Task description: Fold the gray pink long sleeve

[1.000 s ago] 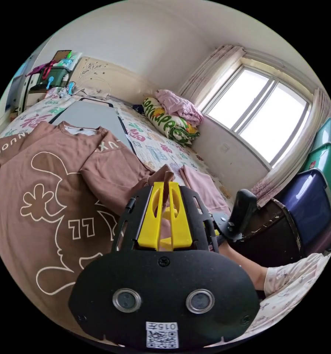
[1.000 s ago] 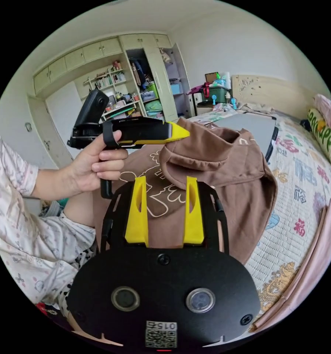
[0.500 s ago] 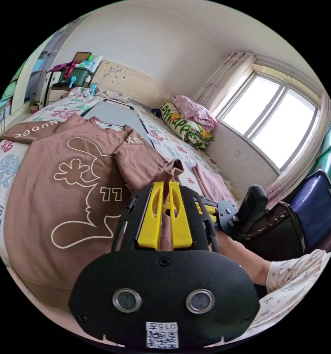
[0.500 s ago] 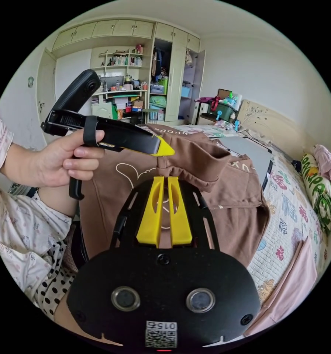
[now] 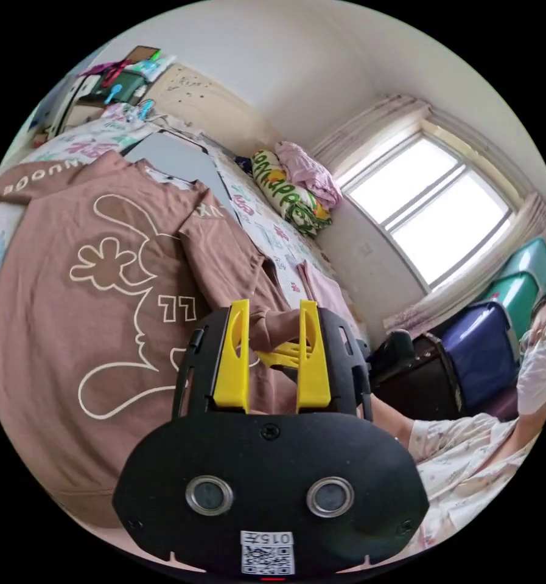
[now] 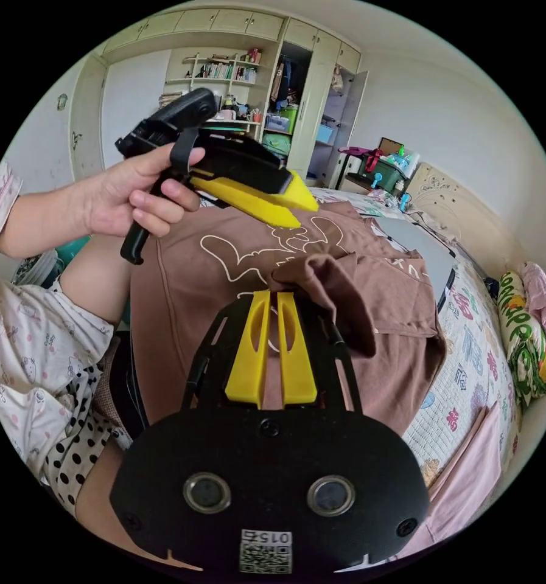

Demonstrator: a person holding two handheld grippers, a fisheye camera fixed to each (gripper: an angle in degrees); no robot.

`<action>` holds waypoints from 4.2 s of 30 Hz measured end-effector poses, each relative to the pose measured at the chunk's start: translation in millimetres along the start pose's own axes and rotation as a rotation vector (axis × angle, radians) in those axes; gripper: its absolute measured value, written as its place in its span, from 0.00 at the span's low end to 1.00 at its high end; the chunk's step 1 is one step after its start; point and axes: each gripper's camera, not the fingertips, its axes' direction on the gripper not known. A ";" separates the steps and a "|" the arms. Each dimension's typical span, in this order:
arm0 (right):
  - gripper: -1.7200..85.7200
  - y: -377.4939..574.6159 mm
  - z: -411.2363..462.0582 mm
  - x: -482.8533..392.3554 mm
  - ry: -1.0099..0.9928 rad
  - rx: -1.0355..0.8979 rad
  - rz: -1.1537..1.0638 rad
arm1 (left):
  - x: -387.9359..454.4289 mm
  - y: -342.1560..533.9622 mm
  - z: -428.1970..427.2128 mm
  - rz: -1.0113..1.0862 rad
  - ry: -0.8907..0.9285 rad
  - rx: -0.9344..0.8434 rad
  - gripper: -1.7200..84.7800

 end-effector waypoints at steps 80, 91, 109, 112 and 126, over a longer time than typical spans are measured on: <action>0.10 -267.7 -380.6 210.6 -0.212 0.230 0.689 | -50.7 128.6 89.6 0.146 0.016 -0.440 0.02; 0.15 -338.2 -369.5 323.5 -0.256 0.174 1.167 | -88.4 -38.7 87.7 0.132 -0.191 -0.152 0.05; 0.03 -399.1 -385.6 359.4 -0.140 0.230 1.247 | -172.1 -274.2 397.5 -0.030 -0.141 -0.112 0.03; 0.03 -378.7 -380.5 361.8 -0.167 0.252 1.320 | -156.7 -290.9 436.9 0.010 -0.173 -0.154 0.02; 0.08 -324.8 -371.8 280.3 -0.023 0.359 1.351 | -65.5 -160.1 299.2 0.370 -0.220 -0.246 0.09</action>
